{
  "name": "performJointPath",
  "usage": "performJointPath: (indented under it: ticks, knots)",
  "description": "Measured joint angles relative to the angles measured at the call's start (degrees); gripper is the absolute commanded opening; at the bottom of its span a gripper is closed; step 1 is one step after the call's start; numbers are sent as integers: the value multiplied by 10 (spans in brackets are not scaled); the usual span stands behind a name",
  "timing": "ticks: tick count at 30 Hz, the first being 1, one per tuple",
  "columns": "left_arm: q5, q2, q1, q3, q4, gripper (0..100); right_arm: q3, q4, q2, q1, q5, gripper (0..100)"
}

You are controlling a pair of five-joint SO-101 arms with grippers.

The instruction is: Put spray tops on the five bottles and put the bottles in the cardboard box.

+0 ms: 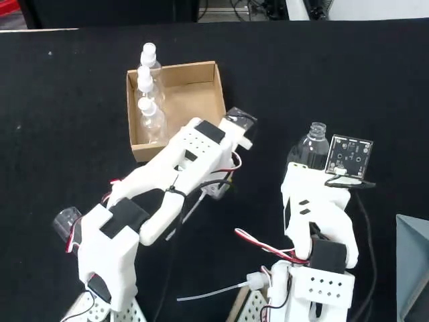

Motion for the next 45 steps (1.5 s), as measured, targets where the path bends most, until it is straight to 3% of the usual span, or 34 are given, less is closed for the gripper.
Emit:
performJointPath:
  ticks: [5,25,45]
  knots:
    - [0,0,2,0,0,29,0,0,0,0,0,133]
    - [5,-6,3,-24,73,29,0,0,0,0,0,133]
    - [21,-282,3,135,50,29,0,0,0,0,0,131]
